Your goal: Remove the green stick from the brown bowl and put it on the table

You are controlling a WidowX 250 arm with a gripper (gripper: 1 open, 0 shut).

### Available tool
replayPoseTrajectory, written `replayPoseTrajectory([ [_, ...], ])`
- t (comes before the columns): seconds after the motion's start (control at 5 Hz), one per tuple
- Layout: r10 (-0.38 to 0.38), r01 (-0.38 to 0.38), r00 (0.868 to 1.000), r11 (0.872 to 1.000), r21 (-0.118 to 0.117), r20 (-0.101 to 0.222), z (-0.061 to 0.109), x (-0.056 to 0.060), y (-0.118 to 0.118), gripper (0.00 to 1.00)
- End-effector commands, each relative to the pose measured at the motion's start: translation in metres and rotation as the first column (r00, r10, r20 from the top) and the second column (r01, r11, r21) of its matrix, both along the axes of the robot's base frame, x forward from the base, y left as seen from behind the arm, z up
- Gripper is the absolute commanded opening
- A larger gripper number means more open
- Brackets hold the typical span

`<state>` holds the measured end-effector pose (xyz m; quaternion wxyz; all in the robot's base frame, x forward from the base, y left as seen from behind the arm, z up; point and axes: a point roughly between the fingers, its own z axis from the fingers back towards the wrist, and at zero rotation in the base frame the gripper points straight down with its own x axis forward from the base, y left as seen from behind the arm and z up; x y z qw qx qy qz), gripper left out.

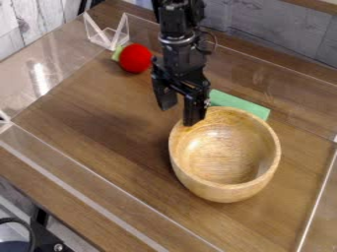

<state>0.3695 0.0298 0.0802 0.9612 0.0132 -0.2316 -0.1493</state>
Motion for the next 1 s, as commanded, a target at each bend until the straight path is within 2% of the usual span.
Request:
replayPoseTrajectory([
  [0.0, -0.162, 0.160, 0.985, 0.986, 0.036, 0.065, 0.032, 0.007, -0.015, 1.00],
  [0.2, -0.288, 0.283, 0.955, 0.957, 0.066, 0.066, 0.032, 0.007, -0.025, 1.00],
  [0.4, -0.369, 0.364, 0.927, 0.928, 0.084, 0.062, 0.030, 0.008, -0.032, 1.00],
  [0.8, -0.558, 0.551, 0.829, 0.827, 0.114, 0.043, 0.030, 0.007, -0.050, 1.00],
])
